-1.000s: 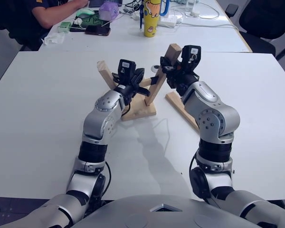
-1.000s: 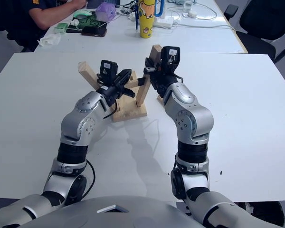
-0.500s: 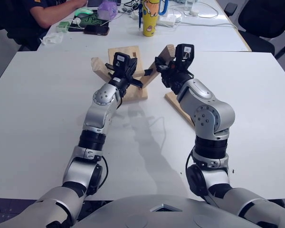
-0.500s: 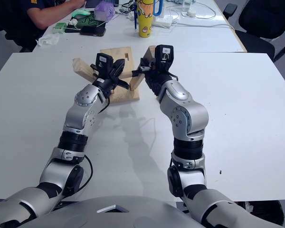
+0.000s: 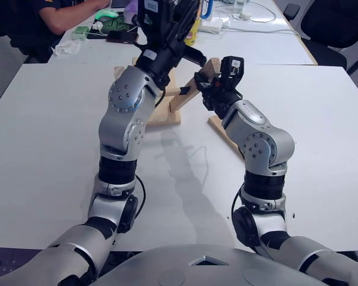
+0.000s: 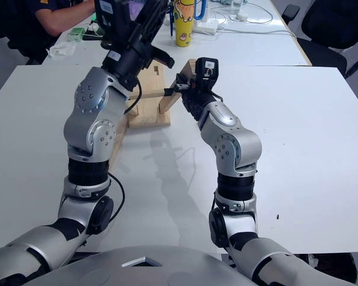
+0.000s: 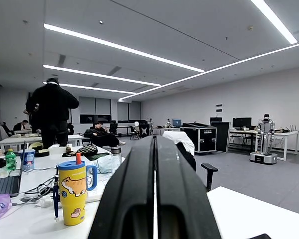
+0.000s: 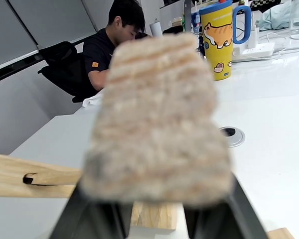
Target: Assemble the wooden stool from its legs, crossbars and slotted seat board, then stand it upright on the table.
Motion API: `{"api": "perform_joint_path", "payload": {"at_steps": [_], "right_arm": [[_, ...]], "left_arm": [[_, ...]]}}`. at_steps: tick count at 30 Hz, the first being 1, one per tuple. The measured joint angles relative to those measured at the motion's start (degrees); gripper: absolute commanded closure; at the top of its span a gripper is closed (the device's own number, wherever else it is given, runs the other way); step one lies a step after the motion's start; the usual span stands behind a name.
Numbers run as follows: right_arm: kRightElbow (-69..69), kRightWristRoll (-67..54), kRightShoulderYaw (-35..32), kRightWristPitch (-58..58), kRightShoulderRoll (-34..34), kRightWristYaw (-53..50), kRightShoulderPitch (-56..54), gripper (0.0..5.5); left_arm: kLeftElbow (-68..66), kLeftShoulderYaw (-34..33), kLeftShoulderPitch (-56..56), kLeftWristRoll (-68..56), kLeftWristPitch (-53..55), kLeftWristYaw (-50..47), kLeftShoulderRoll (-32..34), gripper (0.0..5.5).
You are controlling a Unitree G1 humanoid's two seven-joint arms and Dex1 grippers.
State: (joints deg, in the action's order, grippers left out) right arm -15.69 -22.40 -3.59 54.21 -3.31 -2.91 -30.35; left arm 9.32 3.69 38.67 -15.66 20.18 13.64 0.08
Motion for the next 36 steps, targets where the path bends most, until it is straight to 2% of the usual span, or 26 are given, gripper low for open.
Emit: {"api": "perform_joint_path", "payload": {"at_steps": [8, 13, 20, 28, 32, 36], "right_arm": [[-0.1, 0.0, 0.1, 0.0, 0.0, 0.2, 0.1, 4.45], [-0.3, 0.0, 0.1, 0.1, 0.0, 0.3, 0.2, 4.45], [0.0, 1.0, 0.4, 0.8, -0.2, -0.6, -0.1, 4.45], [-0.1, 1.0, 0.4, 0.9, -0.6, -0.7, -0.5, 4.45], [0.0, 0.7, 0.0, 0.9, -0.6, -0.5, -0.5, 4.45], [0.1, 0.7, 0.0, 0.9, -0.5, -0.5, -0.5, 4.45]], "left_arm": [[-6.9, -1.5, 5.0, -0.4, -0.4, -0.7, -1.6, 5.5], [-22.6, -3.5, 3.5, 2.7, 7.1, -3.6, 2.4, 5.5], [-31.5, -1.8, 3.6, 4.7, 3.4, 0.0, 4.8, 5.5], [-29.9, -2.7, 4.0, 5.1, 3.1, -2.2, 4.3, 5.5], [-20.1, -7.5, 5.1, -1.4, 4.2, -3.7, 1.3, 5.5], [-8.1, -12.3, 11.0, -9.1, 5.7, -7.6, -2.3, 5.5]]}}
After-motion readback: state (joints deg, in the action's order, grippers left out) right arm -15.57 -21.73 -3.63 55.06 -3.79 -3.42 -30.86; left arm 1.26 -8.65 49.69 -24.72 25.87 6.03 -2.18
